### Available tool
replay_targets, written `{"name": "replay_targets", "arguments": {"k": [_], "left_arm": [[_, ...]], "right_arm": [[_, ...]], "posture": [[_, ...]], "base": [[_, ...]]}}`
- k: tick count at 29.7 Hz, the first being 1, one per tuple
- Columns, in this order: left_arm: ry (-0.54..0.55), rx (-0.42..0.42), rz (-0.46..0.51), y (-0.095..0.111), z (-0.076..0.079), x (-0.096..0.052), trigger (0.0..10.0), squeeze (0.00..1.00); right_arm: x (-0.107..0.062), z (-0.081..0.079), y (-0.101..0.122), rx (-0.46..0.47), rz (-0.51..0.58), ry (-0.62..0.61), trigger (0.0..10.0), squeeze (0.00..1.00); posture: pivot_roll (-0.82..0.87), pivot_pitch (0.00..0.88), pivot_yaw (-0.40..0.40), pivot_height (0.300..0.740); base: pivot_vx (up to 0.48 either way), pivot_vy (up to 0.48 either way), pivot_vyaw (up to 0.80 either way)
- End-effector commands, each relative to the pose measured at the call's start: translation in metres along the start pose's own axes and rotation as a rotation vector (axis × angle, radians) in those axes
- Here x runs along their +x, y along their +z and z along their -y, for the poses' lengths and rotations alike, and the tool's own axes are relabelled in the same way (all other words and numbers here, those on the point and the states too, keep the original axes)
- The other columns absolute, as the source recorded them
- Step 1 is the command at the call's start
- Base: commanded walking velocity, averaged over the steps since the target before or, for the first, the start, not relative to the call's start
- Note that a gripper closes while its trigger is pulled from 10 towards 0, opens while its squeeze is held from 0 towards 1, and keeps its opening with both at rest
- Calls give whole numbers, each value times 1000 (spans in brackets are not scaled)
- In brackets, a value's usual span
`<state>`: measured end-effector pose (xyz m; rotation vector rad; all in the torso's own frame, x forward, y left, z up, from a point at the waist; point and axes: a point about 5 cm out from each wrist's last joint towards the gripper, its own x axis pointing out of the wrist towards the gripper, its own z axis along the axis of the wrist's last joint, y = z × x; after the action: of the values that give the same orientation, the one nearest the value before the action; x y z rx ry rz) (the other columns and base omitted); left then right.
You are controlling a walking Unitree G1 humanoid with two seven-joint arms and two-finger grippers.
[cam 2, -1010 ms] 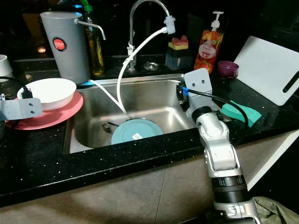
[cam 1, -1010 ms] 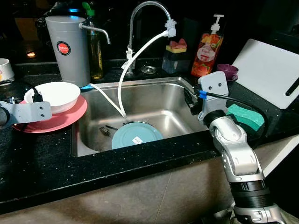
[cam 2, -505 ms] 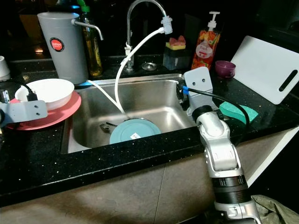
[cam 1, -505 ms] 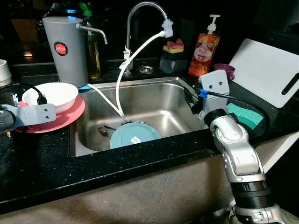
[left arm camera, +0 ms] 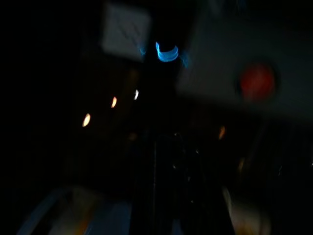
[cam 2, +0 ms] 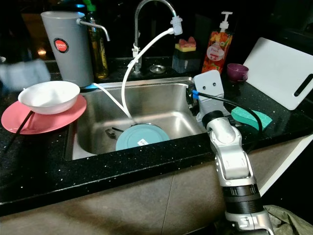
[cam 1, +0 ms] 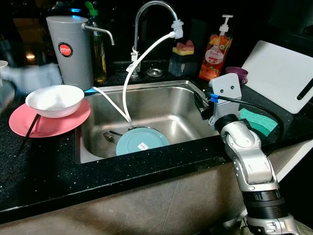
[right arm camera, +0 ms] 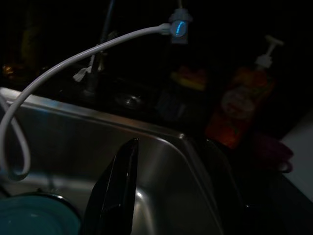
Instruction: Kitchen organization
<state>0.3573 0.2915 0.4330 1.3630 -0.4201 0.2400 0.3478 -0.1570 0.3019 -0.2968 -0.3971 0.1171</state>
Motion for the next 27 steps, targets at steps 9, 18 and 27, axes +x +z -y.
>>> {"name": "replay_targets", "arguments": {"k": [9, 18, 27], "left_arm": [[-393, -879, 442, 99, 23, -1, 10000, 0], [-597, -1224, 535, 138, 68, -25, 10000, 0], [-651, -1443, -2, 112, 144, -37, 10000, 894]], "right_arm": [[-1, 11, 23, 8, 141, -69, 10000, 0], [-13, 12, 33, -49, 215, -35, 10000, 0], [-17, -7, 33, -61, 245, 26, 10000, 0]], "posture": [[101, 106, -26, 740], [79, 93, -4, 740], [75, 88, -4, 740]], "base": [[0, 0, 0], [0, 0, 0], [0, 0, 0]]}}
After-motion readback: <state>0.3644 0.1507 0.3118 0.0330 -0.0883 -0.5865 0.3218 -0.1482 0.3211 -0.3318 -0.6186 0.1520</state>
